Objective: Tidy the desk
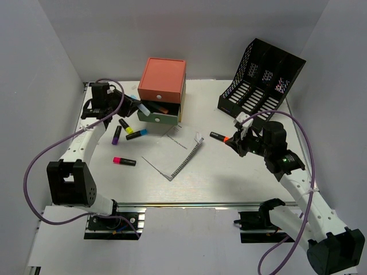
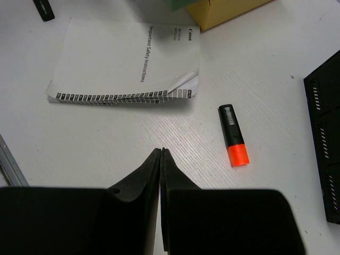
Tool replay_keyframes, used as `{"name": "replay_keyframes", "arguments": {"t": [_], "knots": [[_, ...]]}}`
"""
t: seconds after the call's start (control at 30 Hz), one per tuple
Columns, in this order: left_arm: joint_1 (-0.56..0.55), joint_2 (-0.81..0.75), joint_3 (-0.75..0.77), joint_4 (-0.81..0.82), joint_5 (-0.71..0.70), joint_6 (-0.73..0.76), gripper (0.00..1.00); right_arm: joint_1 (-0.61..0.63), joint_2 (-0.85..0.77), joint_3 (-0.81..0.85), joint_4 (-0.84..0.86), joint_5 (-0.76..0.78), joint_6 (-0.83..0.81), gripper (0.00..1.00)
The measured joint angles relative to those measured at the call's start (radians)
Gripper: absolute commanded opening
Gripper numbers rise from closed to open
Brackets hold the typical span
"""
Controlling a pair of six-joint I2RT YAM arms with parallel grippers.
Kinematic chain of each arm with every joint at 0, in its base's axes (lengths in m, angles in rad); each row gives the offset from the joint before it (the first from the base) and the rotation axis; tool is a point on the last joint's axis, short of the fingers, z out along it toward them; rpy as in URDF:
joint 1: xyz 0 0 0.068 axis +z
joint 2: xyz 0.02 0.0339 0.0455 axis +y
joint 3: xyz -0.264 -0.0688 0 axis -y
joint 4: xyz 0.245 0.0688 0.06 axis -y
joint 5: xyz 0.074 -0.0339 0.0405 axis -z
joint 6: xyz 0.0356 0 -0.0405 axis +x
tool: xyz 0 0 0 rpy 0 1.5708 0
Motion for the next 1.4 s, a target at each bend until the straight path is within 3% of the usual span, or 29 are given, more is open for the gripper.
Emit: {"name": "replay_keyframes", "arguments": {"t": [0.3, 0.67, 0.97, 1.0, 1.03, 1.1, 1.2, 1.27, 1.3, 1.33, 1.4], "knots": [[-0.101, -0.062, -0.086, 0.168, -0.048, -0.335, 0.0, -0.009, 0.0, 0.0, 0.013, 0.0, 0.0, 0.06], [-0.196, -0.059, -0.125, 0.253, -0.179, -0.511, 0.02, -0.026, 0.003, 0.0, 0.013, 0.0, -0.003, 0.06], [-0.221, 0.009, -0.125, 0.277, -0.205, -0.541, 0.54, -0.043, 0.009, 0.0, 0.014, -0.004, -0.004, 0.06], [-0.221, 0.011, -0.125, 0.278, -0.205, -0.542, 0.61, -0.046, 0.011, 0.0, 0.014, -0.005, -0.004, 0.07], [-0.221, 0.013, -0.125, 0.28, -0.205, -0.541, 0.75, -0.047, 0.013, 0.0, 0.014, -0.008, -0.005, 0.07], [-0.221, 0.021, -0.123, 0.285, -0.203, -0.541, 0.79, -0.05, 0.014, 0.0, 0.014, -0.012, -0.007, 0.09], [-0.221, 0.033, -0.116, 0.287, -0.193, -0.541, 0.78, -0.056, 0.019, 0.0, 0.014, -0.023, -0.012, 0.13], [-0.221, 0.035, -0.114, 0.288, -0.188, -0.539, 0.66, -0.061, 0.023, 0.0, 0.013, -0.043, -0.027, 0.15], [-0.221, 0.035, -0.114, 0.29, -0.186, -0.534, 0.57, -0.062, 0.025, 0.0, 0.01, -0.059, -0.041, 0.15], [-0.221, 0.035, -0.114, 0.297, -0.178, -0.528, 0.35, -0.064, 0.026, 0.0, 0.005, -0.081, -0.063, 0.15], [-0.217, 0.029, -0.114, 0.308, -0.15, -0.498, 0.14, -0.066, 0.026, -0.001, -0.014, -0.135, -0.119, 0.11]]}}
